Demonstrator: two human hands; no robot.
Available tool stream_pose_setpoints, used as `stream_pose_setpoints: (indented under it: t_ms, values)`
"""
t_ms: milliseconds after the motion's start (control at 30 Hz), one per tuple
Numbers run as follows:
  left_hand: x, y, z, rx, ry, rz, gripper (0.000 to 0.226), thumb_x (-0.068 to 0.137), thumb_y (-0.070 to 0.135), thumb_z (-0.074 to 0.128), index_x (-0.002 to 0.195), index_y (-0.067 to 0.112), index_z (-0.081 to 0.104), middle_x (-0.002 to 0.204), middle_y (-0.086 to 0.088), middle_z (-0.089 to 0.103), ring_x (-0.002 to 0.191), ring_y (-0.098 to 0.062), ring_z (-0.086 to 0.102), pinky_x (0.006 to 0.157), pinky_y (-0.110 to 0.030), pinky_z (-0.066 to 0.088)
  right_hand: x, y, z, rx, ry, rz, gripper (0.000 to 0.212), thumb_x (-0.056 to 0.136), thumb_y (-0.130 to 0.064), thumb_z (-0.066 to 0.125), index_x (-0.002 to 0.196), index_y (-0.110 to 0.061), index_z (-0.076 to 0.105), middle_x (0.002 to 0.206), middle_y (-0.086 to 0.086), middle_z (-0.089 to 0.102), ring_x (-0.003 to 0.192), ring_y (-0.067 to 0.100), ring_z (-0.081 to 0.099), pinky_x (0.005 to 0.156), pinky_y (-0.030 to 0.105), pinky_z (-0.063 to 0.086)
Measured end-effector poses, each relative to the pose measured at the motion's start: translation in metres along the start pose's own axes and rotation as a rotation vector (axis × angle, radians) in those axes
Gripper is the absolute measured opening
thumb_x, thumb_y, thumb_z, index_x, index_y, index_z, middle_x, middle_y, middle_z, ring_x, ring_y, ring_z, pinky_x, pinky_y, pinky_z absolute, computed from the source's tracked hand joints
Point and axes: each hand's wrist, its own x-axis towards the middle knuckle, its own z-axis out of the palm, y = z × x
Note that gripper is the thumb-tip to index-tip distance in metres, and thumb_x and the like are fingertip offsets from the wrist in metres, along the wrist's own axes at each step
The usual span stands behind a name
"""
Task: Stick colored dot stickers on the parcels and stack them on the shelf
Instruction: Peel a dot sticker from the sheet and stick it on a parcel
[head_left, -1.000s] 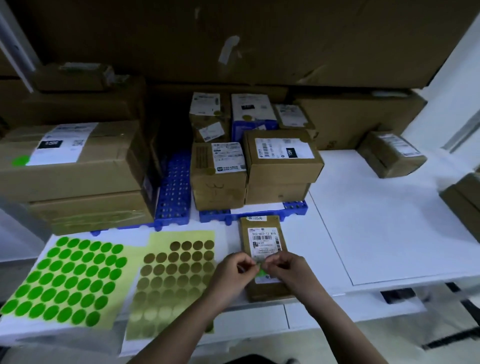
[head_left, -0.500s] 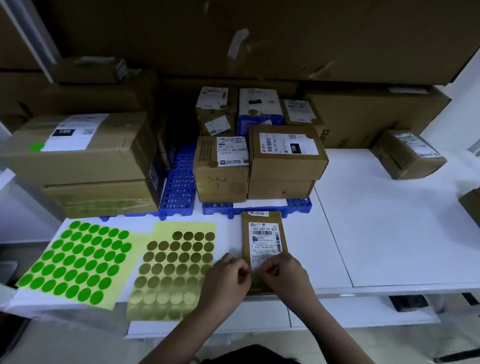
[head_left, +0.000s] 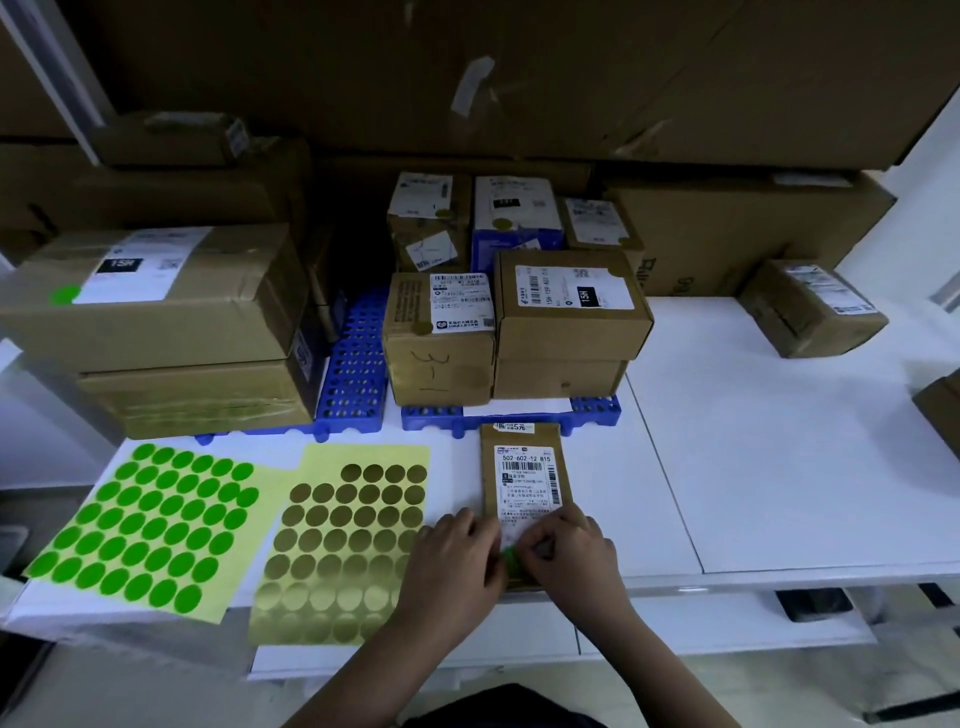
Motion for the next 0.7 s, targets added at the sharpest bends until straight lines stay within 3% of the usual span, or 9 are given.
stream_pose_setpoints:
  t_ms: [200, 267, 333, 467, 567, 700]
  values:
    - [0.0, -0.004, 0.003, -0.251, -0.056, -0.144, 0.014, 0.086, 0.029, 0.053, 0.082, 0.025, 0.041, 0.086, 0.006, 0.054, 0.08, -0.017, 0.053, 0.072, -0.032, 0.042, 0.0, 0.004, 0.007, -0.031, 0.081, -0.016, 0.004, 0.073, -0.022, 0.074, 0.073, -0.023, 0.07, 0.094, -0.001, 0.056, 0.092, 0.025, 0.057, 0.071, 0.029, 0.036]
    - [-0.001, -0.004, 0.005, -0.367, -0.059, -0.182, 0.016, 0.085, 0.024, 0.057, 0.08, 0.024, 0.041, 0.083, 0.006, 0.054, 0.078, -0.016, 0.053, 0.072, -0.033, 0.044, -0.001, 0.008, 0.013, -0.05, 0.126, -0.059, 0.018, 0.062, -0.02, 0.082, 0.069, -0.025, 0.066, 0.086, -0.001, 0.057, 0.08, 0.028, 0.06, 0.064, 0.03, 0.035]
    - [-0.001, -0.005, 0.007, -0.457, -0.084, -0.215, 0.017, 0.084, 0.021, 0.06, 0.079, 0.023, 0.043, 0.082, 0.006, 0.053, 0.076, -0.015, 0.053, 0.071, -0.033, 0.045, -0.003, 0.012, 0.015, -0.084, 0.166, -0.096, 0.036, 0.053, -0.025, 0.089, 0.078, -0.027, 0.064, 0.085, -0.002, 0.057, 0.075, 0.027, 0.061, 0.06, 0.029, 0.035]
    - [0.001, -0.006, 0.006, -0.575, -0.134, -0.274, 0.02, 0.085, 0.019, 0.062, 0.077, 0.022, 0.043, 0.08, 0.005, 0.052, 0.073, -0.013, 0.05, 0.069, -0.03, 0.043, -0.002, 0.018, 0.016, -0.096, 0.221, -0.079, 0.069, 0.053, -0.036, 0.087, 0.113, -0.026, 0.054, 0.113, 0.002, 0.058, 0.098, 0.027, 0.057, 0.069, 0.039, 0.048]
    - [0.006, -0.003, 0.005, -0.56, -0.133, -0.307, 0.026, 0.086, 0.023, 0.06, 0.072, 0.022, 0.039, 0.071, 0.007, 0.047, 0.063, -0.008, 0.043, 0.06, -0.026, 0.036, -0.003, 0.017, 0.023, -0.046, 0.237, -0.086, 0.067, 0.067, -0.037, 0.079, 0.125, -0.023, 0.049, 0.129, 0.004, 0.052, 0.116, 0.025, 0.047, 0.082, 0.043, 0.049]
    - [0.011, 0.001, 0.002, -0.464, -0.109, -0.308, 0.029, 0.088, 0.03, 0.059, 0.07, 0.021, 0.038, 0.065, 0.005, 0.044, 0.059, -0.01, 0.042, 0.059, -0.029, 0.036, -0.004, 0.016, 0.025, 0.03, 0.276, -0.101, 0.05, 0.077, -0.035, 0.062, 0.124, -0.027, 0.047, 0.127, 0.003, 0.052, 0.117, 0.018, 0.041, 0.084, 0.034, 0.044]
